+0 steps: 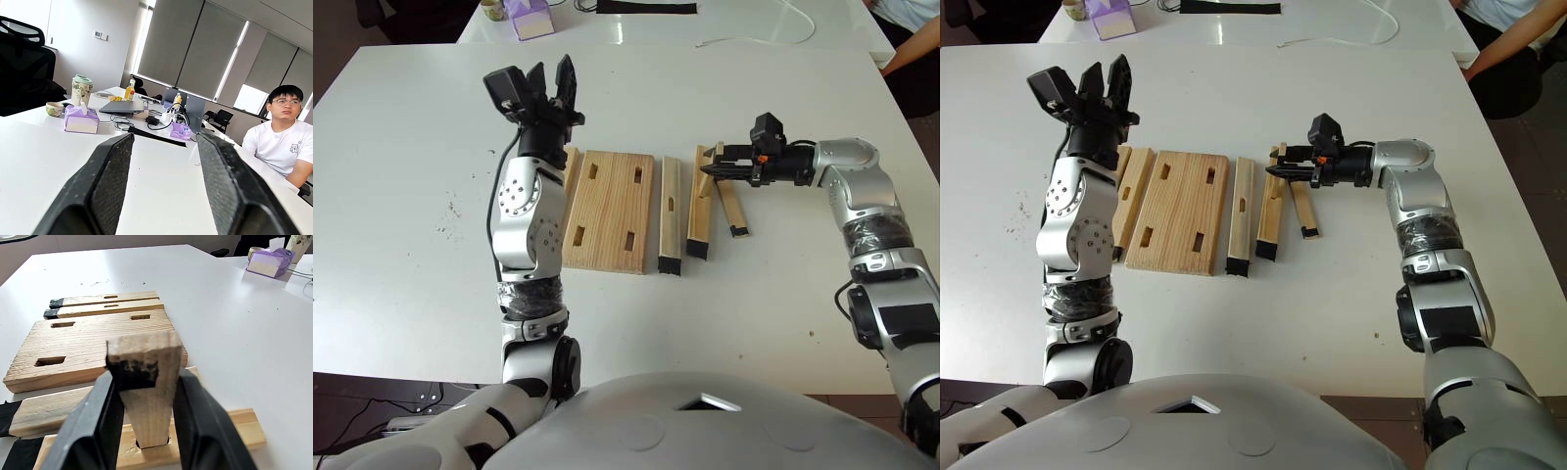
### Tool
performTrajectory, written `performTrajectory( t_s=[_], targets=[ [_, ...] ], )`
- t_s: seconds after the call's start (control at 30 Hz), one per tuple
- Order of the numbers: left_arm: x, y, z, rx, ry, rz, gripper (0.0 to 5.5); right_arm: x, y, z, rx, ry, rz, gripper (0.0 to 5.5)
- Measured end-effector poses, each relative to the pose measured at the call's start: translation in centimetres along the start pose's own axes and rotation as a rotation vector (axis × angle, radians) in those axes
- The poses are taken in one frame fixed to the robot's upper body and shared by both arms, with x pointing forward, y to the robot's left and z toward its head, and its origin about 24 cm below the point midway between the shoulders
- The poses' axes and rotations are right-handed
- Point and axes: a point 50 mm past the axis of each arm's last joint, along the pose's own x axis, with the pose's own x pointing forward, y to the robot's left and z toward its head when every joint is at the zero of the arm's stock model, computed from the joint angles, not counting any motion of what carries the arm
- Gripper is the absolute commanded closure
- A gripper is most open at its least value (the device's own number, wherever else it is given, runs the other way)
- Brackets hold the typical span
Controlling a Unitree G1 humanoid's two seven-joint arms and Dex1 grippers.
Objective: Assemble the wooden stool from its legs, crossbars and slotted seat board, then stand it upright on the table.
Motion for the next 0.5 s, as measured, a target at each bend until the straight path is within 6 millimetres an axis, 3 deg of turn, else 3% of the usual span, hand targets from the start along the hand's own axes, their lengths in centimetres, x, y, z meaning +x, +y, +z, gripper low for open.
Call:
performTrajectory(
  t_s=[0.43, 0.5],
  targets=[
    [0.2, -0.1, 0.0, -0.003, -0.004, -0.002, 3.14, 0.9, 0.2, 0.1, -0.007, -0.015, -0.005, 4.2],
    [0.2, 0.0, 0.0, -0.004, -0.007, 0.002, 3.14, 1.1, 0.2, 0.1, -0.009, -0.022, -0.005, 3.78]
  ],
)
